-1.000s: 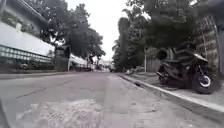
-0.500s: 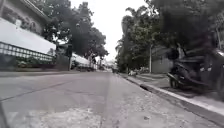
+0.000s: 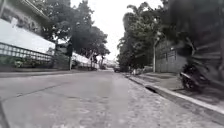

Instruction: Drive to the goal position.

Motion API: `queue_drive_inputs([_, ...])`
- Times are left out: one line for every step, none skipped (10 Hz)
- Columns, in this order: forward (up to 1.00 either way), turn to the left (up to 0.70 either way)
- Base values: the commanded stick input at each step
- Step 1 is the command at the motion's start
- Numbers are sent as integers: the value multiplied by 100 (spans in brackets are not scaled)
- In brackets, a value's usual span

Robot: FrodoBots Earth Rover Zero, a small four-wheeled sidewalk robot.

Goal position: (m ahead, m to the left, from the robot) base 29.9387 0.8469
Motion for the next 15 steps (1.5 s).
queue_drive_inputs([97,0])
queue_drive_inputs([97,0])
queue_drive_inputs([97,0])
queue_drive_inputs([97,0])
queue_drive_inputs([97,-5])
queue_drive_inputs([97,-19])
queue_drive_inputs([97,-37])
queue_drive_inputs([97,-25])
queue_drive_inputs([97,-2])
queue_drive_inputs([97,-1])
queue_drive_inputs([97,0])
queue_drive_inputs([97,0])
queue_drive_inputs([97,0])
queue_drive_inputs([97,-27])
queue_drive_inputs([97,-33])
